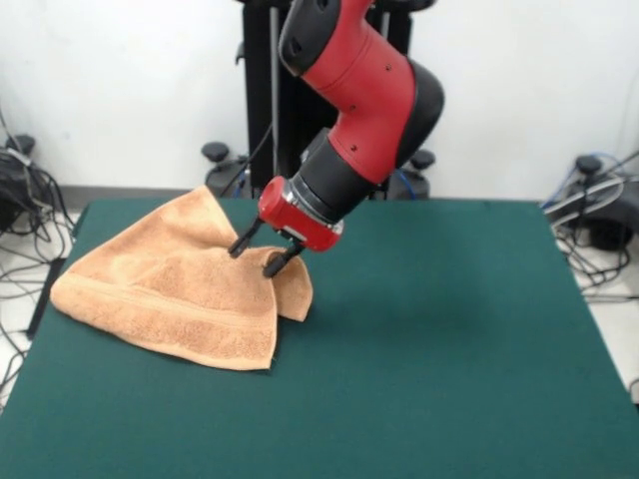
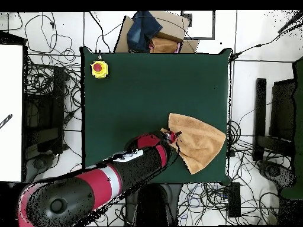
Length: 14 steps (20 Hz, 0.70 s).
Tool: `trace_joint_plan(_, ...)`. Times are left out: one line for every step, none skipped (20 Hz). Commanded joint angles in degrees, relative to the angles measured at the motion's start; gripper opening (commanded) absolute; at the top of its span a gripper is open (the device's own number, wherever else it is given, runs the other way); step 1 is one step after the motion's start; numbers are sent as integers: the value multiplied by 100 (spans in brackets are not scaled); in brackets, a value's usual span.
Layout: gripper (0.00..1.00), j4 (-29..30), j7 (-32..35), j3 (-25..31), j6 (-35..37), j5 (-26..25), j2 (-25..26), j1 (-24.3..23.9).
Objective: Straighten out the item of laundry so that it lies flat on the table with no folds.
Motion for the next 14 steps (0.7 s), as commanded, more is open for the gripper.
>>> trace_joint_plan(100, 132, 907, 1082, 462, -48, 8, 7)
trace_joint_plan(100, 140, 909, 1110, 466, -47, -11, 13)
trace_joint_plan(100, 137, 916, 1138, 458, -43, -23, 16)
trace_joint_plan(100, 132, 929, 1148, 456, -26, -22, 33)
trace_joint_plan(100, 126, 937, 1153, 465, -12, -15, 45)
trace_joint_plan(100, 127, 940, 1151, 488, -2, -14, 61)
trace_joint_plan(100, 135, 949, 1148, 510, 13, -7, 72)
trace_joint_plan(100, 141, 960, 1134, 540, 34, 0, 92)
trace_joint_plan(100, 131, 966, 1122, 563, 55, 25, 101)
trace_joint_plan(100, 135, 968, 1112, 583, 67, 32, 110)
trace_joint_plan(100, 137, 966, 1106, 599, 74, 33, 117)
trace_joint_plan(100, 143, 964, 1097, 615, 79, 31, 126)
trace_joint_plan(100, 144, 966, 1082, 631, 89, 35, 138)
trace_joint_plan(100, 145, 966, 1074, 661, 95, 32, 146)
